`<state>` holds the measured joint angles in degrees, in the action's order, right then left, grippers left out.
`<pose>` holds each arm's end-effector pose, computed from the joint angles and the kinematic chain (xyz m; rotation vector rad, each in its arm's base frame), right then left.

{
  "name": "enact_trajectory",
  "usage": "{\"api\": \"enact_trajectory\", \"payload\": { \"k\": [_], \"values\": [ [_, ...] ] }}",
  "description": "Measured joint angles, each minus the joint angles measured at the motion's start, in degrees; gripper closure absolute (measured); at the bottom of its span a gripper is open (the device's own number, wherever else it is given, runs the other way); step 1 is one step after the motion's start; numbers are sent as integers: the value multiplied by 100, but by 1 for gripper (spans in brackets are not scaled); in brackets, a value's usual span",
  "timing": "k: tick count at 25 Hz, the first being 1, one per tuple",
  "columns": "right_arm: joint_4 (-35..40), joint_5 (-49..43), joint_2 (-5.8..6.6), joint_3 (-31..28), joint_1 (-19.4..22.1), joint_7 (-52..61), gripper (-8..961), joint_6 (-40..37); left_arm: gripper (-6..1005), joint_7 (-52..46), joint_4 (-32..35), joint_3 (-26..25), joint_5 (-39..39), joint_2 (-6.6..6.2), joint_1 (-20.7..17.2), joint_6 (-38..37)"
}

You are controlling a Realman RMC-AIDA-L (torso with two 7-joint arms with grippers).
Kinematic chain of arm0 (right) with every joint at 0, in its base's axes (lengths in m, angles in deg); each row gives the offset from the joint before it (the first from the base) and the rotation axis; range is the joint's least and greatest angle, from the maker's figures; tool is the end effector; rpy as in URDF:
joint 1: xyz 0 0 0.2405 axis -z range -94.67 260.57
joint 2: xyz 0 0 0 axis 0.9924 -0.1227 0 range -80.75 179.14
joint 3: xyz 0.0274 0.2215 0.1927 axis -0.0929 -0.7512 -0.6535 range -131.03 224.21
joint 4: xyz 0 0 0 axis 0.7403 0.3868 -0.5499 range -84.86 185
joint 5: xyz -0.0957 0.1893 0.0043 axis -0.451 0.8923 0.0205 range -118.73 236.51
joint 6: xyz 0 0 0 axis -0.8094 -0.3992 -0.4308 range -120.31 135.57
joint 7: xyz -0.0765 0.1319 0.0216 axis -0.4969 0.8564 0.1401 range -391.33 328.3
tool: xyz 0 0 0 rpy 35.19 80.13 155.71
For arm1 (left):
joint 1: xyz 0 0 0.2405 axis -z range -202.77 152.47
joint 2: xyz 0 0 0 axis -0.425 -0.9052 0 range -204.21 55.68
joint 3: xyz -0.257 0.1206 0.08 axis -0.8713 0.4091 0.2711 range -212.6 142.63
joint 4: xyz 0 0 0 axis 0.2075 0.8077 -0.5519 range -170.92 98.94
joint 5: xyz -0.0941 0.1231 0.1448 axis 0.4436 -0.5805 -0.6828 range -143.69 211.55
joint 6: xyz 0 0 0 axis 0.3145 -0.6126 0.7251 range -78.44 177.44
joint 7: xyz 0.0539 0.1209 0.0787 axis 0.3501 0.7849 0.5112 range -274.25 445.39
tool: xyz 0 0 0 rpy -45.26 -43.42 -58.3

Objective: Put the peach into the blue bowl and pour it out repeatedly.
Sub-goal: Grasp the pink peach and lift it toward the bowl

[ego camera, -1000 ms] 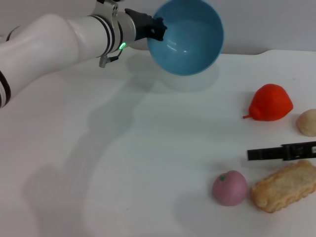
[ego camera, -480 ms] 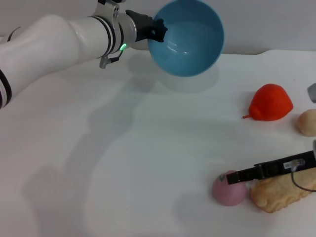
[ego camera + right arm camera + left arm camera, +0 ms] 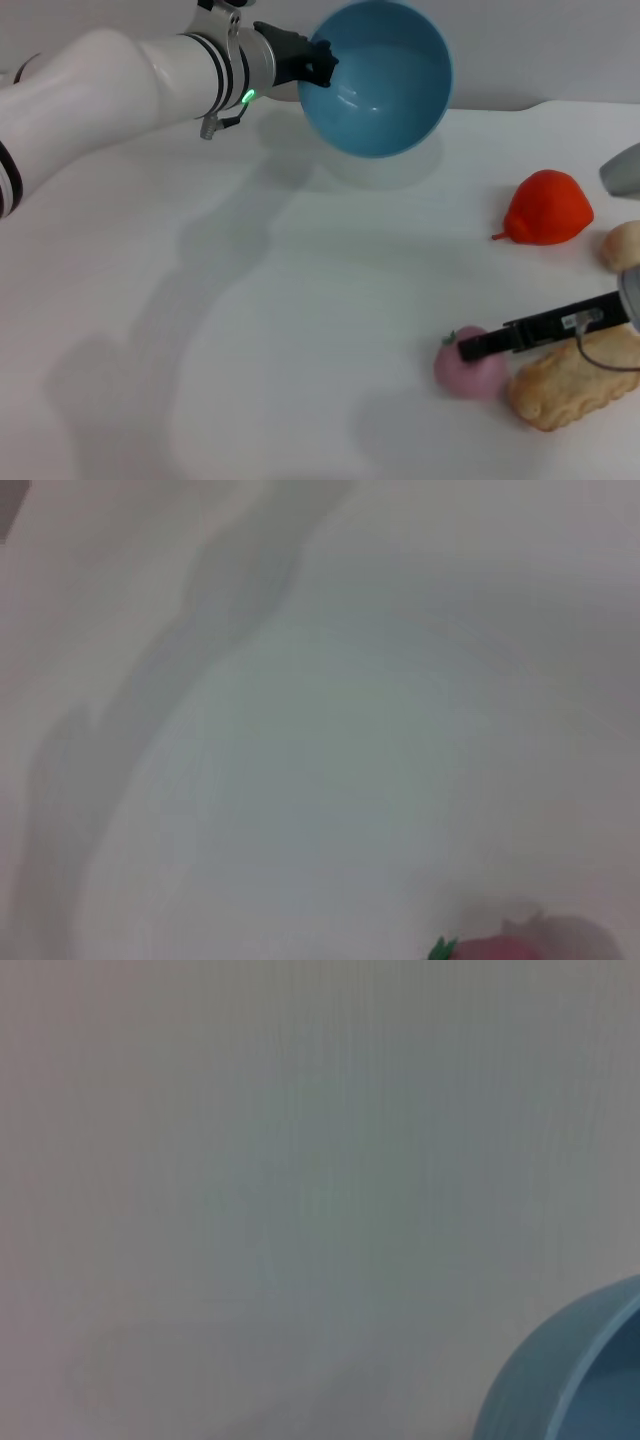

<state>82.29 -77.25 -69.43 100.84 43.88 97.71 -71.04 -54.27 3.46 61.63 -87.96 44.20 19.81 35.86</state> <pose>0.2993 0.3604 -0.0823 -2.6060 1.6263 -0.0424 -0.1978 0.4942 -0.0877 -2.1463 -0.6851 -0.2240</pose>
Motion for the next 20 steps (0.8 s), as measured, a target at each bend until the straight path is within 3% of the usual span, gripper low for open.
{"api": "enact_trajectory", "payload": {
  "k": [7, 15, 20],
  "values": [
    [618, 555, 19, -50, 168, -364, 597, -548, 999, 0, 0, -2, 14, 0, -16, -55],
    [1619, 1332, 42, -58, 383, -500, 954, -720, 999, -117, -21, -92, -45, -29, 107, -746],
    [1477, 1053, 40, 25, 276, -497, 954, -739, 1000, -142, -75, -91, -104, -28, 116, -762]
  ]
}}
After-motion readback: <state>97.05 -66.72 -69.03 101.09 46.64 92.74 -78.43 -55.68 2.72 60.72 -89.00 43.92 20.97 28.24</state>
